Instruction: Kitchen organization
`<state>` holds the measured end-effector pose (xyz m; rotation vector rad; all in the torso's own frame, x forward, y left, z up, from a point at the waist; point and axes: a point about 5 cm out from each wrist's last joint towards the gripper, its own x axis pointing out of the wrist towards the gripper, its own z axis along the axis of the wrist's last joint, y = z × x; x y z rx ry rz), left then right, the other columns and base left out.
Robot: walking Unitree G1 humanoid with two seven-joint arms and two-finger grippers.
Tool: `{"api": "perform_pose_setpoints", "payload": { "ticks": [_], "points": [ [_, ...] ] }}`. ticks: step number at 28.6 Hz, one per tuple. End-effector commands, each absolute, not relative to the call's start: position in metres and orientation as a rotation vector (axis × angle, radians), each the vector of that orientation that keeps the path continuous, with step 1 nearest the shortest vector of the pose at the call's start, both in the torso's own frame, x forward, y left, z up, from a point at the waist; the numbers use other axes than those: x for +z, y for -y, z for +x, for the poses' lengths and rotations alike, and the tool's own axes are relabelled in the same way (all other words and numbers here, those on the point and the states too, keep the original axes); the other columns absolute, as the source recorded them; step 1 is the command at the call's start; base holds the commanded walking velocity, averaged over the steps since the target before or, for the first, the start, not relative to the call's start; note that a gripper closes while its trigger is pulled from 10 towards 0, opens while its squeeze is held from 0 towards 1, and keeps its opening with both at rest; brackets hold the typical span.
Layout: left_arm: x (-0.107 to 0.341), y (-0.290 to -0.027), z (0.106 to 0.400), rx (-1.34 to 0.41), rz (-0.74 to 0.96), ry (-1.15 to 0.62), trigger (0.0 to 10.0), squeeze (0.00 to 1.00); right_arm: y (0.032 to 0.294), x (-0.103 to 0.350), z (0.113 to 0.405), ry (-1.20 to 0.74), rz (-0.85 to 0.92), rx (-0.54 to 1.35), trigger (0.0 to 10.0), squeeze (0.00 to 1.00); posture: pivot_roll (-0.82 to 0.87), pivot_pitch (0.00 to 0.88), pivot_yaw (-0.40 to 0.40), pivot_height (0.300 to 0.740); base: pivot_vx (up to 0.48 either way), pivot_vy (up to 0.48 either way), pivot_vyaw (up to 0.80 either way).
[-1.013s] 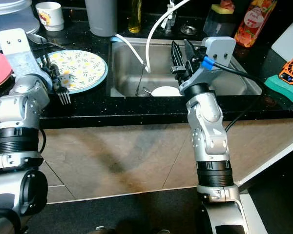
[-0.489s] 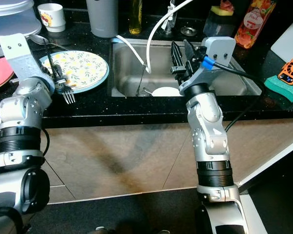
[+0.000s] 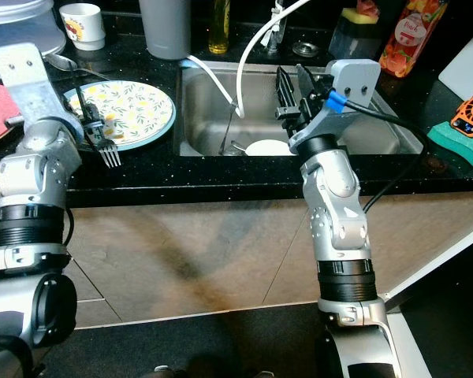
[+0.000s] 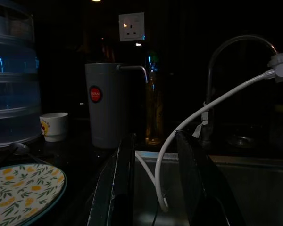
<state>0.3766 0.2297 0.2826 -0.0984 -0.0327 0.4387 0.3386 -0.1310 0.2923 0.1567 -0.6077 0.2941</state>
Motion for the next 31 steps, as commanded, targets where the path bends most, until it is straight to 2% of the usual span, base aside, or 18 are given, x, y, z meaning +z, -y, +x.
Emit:
{"api": "perform_pose_setpoints", "payload": {
  "ticks": [1,6,7,10,17,18,19,20,21,24,26,28,31],
  "points": [
    [0.282,-0.223,0.376,0.420,-0.112,0.030,10.0,1.00,0.135,0.294,0.340,0.608,0.158,0.286,10.0,0.00,0.17,0.081,-0.098,0.740,0.000,0.000,0.00],
    [0.270,-0.219,0.383,0.400,-0.234,-0.050,10.0,1.00,0.134,0.295,0.340,0.609,0.158,0.289,10.0,0.00,0.17,0.078,-0.099,0.740,0.000,0.000,0.00],
    [0.266,-0.217,0.385,0.380,-0.296,-0.079,10.0,0.00,0.134,0.295,0.340,0.610,0.158,0.289,10.0,0.00,0.17,0.078,-0.099,0.740,0.000,0.000,0.00],
    [0.263,-0.212,0.388,0.358,-0.403,-0.114,10.0,0.00,0.134,0.295,0.340,0.611,0.158,0.289,10.0,0.00,0.17,0.076,-0.098,0.740,0.000,0.000,0.00],
    [0.257,-0.215,0.390,0.405,-0.491,-0.165,10.0,0.00,0.135,0.296,0.340,0.612,0.157,0.286,10.0,0.00,0.17,0.073,-0.096,0.740,0.000,0.000,0.00],
    [0.252,-0.216,0.392,0.402,-0.532,-0.194,7.7,0.00,0.135,0.296,0.341,0.613,0.156,0.287,10.0,0.00,0.17,0.071,-0.097,0.740,0.000,0.000,0.00],
    [0.252,-0.216,0.392,0.402,-0.532,-0.194,7.7,0.00,0.135,0.296,0.341,0.613,0.156,0.287,10.0,0.00,0.17,0.071,-0.097,0.740,0.000,0.000,0.00],
    [0.247,-0.217,0.393,0.406,-0.574,-0.222,1.2,0.00,0.135,0.296,0.341,0.613,0.156,0.288,10.0,0.00,0.17,0.069,-0.097,0.740,0.000,0.000,0.00],
    [0.243,-0.219,0.393,0.423,-0.584,-0.248,0.0,0.00,0.134,0.296,0.341,0.614,0.156,0.289,10.0,0.00,0.17,0.069,-0.097,0.740,0.000,0.000,0.00],
    [0.240,-0.222,0.393,0.448,-0.563,-0.264,0.0,0.00,0.134,0.297,0.341,0.615,0.155,0.290,10.0,0.00,0.17,0.069,-0.097,0.740,0.000,0.000,0.00],
    [0.238,-0.236,0.390,0.557,-0.409,-0.259,0.0,0.00,0.134,0.297,0.341,0.616,0.154,0.291,10.0,0.00,0.16,0.063,-0.095,0.740,0.000,0.000,0.00],
    [0.238,-0.236,0.390,0.557,-0.409,-0.259,0.0,0.00,0.134,0.297,0.341,0.616,0.154,0.291,10.0,0.00,0.16,0.063,-0.095,0.740,0.000,0.000,0.00],
    [0.246,-0.244,0.388,0.613,-0.304,-0.201,0.0,0.00,0.134,0.297,0.340,0.616,0.153,0.292,10.0,0.00,0.16,0.060,-0.096,0.740,0.000,0.000,0.00]
  ]
}}
